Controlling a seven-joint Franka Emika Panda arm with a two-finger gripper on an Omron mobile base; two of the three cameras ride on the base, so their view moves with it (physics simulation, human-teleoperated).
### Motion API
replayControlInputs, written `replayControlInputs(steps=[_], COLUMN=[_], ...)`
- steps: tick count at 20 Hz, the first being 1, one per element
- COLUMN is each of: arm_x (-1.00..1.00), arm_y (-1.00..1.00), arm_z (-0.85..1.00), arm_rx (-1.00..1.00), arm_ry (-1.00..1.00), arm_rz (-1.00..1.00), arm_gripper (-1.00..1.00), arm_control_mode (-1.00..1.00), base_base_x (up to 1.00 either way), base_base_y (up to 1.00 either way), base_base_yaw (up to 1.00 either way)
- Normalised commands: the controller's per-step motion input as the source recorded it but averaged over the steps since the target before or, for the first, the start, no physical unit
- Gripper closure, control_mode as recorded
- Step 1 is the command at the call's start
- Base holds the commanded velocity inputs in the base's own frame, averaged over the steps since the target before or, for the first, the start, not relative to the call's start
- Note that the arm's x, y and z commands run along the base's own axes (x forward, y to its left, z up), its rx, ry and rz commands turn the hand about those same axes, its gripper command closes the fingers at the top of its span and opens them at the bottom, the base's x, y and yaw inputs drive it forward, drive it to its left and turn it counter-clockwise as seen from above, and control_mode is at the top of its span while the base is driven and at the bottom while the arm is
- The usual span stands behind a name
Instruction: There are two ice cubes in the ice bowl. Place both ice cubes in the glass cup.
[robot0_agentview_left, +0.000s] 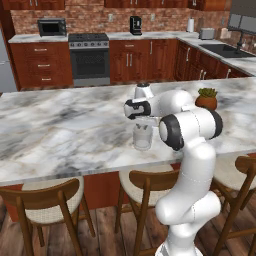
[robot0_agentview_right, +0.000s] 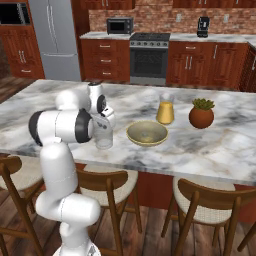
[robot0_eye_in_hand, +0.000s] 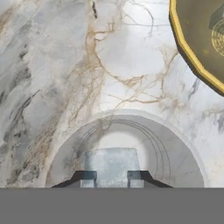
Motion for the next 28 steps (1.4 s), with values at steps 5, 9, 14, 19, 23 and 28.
replayControlInputs(steps=[5,9,14,19,23,28], arm_x=[0.14,0.14,0.11,-0.01,-0.25,-0.2], arm_y=[0.0,0.0,0.0,0.0,0.0,0.0], arm_z=[-0.09,-0.03,-0.06,-0.15,0.0,0.0], arm_rx=[0.0,0.0,0.0,0.0,0.0,0.0], arm_ry=[0.02,0.0,0.0,0.02,0.0,0.0], arm_rz=[0.0,0.0,0.0,0.01,0.03,0.02], arm_gripper=[1.0,1.0,1.0,1.0,1.0,1.0], arm_control_mode=[-1.0,-1.0,-1.0,-1.0,-1.0,-1.0], base_base_x=[0.0,0.0,0.0,0.0,0.0,0.0], base_base_y=[0.0,0.0,0.0,0.0,0.0,0.0], base_base_yaw=[0.0,0.0,0.0,0.0,0.0,0.0])
